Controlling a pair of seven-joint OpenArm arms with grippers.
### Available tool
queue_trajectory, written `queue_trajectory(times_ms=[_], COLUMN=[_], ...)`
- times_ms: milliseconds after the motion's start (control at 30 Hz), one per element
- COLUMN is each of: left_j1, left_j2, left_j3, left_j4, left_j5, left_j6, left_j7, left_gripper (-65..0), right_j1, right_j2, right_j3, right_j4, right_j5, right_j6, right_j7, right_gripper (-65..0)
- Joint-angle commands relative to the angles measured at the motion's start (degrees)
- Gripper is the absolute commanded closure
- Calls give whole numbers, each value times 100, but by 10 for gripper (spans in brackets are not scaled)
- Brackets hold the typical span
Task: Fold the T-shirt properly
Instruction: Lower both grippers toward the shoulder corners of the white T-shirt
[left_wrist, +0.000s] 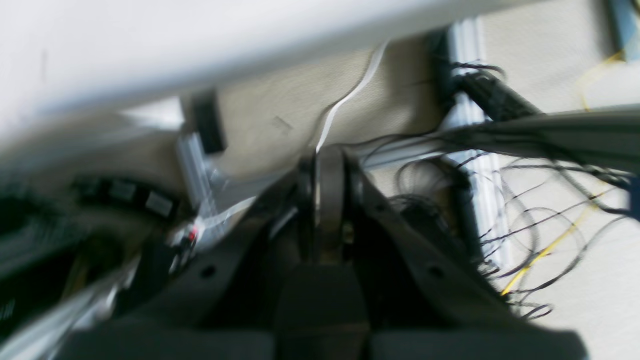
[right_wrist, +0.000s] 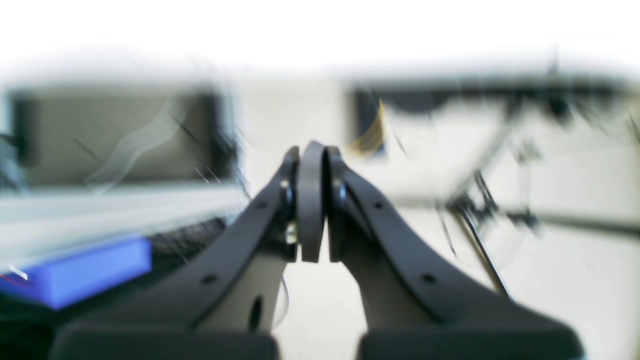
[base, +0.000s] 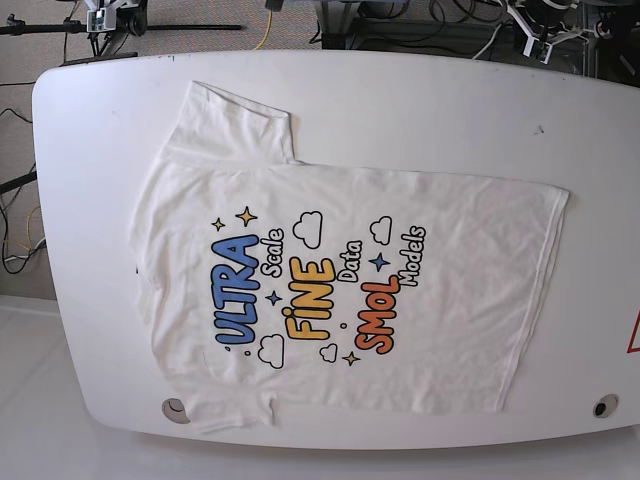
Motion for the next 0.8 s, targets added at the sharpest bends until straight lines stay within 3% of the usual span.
queue_trajectory(times_ms=[0, 300, 467, 533, 767], left_j1=[141, 440, 481, 461, 470], left_j2=[-8, -10, -27, -24, -9], left_j3=[-62, -94, -204, -312, -453], left_j4=[255, 705, 779, 795, 874], left_j5=[15, 176, 179, 105, 68], left_j6=[41, 114, 188, 232, 196], left_j7=[-45, -139, -213, -356, -485], left_gripper=[0, 0, 0, -41, -214], right_j1=[-106, -138, -108, -78, -21], right_j2=[39, -1, -41, -43, -47], right_j3=[-22, -502, -554, -379, -267], right_j4=[222, 651, 692, 732, 909], right_j5=[31, -9, -60, -63, 166], right_j6=[-2, -63, -103, -163, -127], right_j7=[32, 40, 40, 128, 126], right_gripper=[0, -1, -44, -140, -309])
